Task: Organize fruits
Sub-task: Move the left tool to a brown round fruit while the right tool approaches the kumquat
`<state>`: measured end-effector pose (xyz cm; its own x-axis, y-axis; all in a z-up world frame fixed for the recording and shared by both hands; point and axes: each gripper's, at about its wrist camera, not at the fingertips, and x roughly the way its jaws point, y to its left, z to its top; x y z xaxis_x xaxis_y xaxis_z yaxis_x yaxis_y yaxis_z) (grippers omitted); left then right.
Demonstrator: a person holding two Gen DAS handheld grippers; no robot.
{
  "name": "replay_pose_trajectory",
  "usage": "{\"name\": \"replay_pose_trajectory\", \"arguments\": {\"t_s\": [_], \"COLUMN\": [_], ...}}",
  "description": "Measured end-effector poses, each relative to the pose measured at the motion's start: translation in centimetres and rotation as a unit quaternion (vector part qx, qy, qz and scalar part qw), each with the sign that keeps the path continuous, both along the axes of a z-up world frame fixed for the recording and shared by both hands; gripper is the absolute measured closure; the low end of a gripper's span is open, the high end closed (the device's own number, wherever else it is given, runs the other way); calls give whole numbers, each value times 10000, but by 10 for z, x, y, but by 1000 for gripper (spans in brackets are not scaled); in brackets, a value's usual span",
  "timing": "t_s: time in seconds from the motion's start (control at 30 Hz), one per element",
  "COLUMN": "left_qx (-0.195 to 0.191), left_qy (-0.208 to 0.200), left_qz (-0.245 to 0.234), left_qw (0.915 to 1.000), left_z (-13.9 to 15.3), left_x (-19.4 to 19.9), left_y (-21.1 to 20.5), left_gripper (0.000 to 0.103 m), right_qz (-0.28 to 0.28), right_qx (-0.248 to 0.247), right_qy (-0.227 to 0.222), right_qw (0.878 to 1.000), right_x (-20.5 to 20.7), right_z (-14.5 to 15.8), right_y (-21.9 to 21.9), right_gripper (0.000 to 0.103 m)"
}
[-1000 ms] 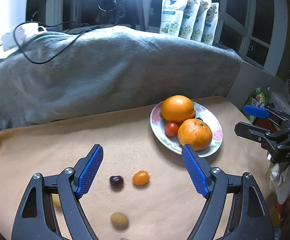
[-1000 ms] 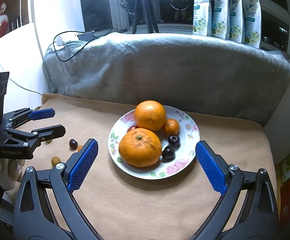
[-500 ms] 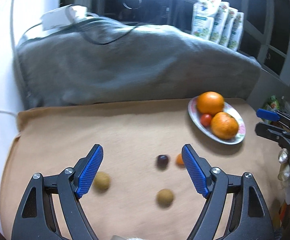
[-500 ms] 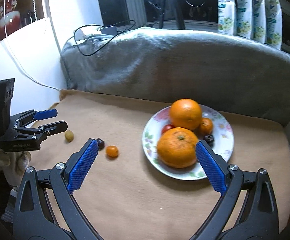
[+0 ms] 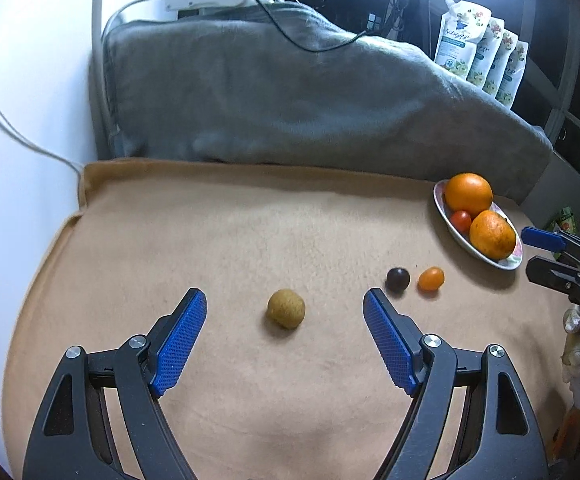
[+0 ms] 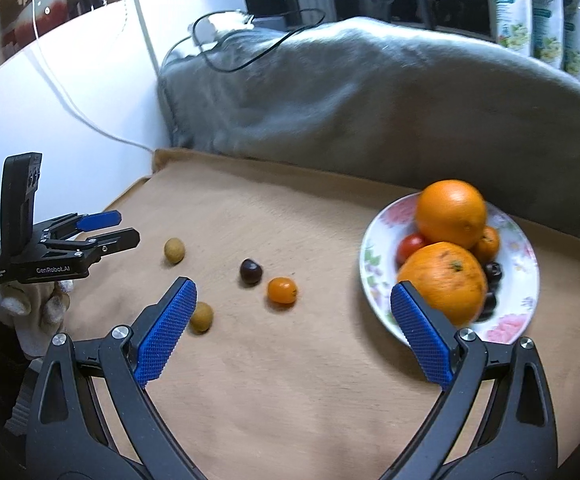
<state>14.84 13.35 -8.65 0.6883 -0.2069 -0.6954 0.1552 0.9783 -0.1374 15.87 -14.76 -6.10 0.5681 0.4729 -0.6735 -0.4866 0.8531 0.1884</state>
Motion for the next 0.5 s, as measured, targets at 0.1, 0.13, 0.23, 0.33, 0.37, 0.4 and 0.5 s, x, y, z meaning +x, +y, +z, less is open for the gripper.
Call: {"name": "replay_pose_trajectory", "arguments": {"t_s": [0.1,0.13,0.23,0.33,0.37,0.4,0.5], "left_qx": [-6,-14,-21,-34,-52,-70,-129], "left_qy": [72,100,179,289,309,329,388], "left_qz": [-70,-99,-202,-252,-252,-246,-226], "left_qw": [9999,9999,9996,9993,9992,9991,9989], "left_z": [-8,-11,-18,-25,-26,-27,-32], "left_x": [-1,-1,1,4,5,6,10], "left_y": [-2,-3,-7,-10,-9,-9,-8], "left_gripper": [22,22,25,35,35,36,38], "right_qz": [102,125,157,149,158,176,223], "right_qx": [-22,-25,-10,-4,-8,-17,-88], "right_qy": [73,104,210,294,313,337,402], "right_qw": [9999,9999,9997,9995,9994,9993,9989], "right_x": [2,4,8,12,12,13,15], "right_z": [-7,-10,-16,-21,-23,-24,-30], "right_y": [9,12,17,20,22,24,30], "right_gripper": [4,4,11,13,15,18,25]}}
